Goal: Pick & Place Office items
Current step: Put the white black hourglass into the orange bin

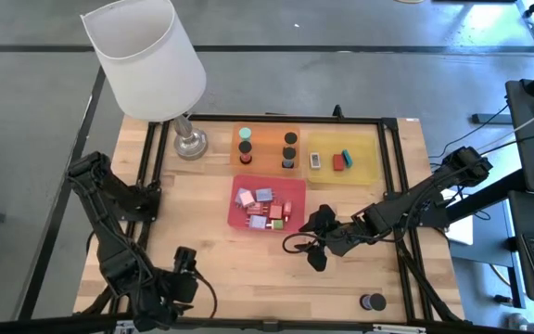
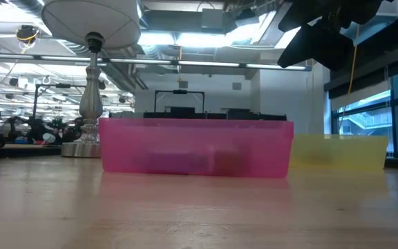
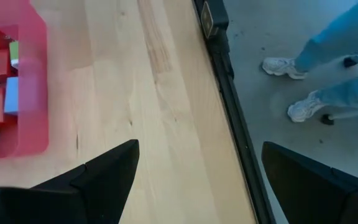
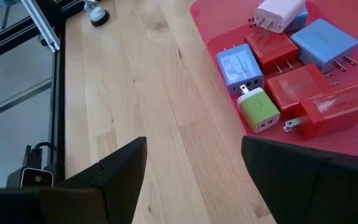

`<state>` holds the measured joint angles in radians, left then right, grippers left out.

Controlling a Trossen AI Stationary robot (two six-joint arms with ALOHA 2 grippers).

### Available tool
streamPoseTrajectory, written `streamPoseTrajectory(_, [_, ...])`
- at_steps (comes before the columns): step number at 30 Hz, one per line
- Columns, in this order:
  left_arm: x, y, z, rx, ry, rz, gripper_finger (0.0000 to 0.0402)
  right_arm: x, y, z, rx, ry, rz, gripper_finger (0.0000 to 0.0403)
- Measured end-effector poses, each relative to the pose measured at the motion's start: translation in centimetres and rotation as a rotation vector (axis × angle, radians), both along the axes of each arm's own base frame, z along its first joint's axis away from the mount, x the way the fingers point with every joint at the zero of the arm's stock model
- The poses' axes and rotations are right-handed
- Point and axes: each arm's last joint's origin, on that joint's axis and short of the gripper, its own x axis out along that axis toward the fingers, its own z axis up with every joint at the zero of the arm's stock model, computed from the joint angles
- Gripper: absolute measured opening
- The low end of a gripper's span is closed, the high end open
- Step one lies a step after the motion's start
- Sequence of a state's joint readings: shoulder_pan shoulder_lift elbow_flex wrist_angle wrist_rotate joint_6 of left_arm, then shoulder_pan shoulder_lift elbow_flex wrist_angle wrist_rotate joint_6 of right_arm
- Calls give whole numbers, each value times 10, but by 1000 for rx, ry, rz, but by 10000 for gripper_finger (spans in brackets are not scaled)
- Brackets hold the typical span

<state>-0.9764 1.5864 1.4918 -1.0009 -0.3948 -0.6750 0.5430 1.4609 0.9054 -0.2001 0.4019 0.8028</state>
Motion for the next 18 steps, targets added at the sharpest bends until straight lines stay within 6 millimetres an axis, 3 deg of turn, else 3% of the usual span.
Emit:
streamPoseTrajectory(8, [-10,-7,-1,-31,31,-12,336,0,0,0,0,0,0,265])
streamPoseTrajectory(18, [-39,-8,-6,64,118,-17,336,0,0,0,0,0,1,265])
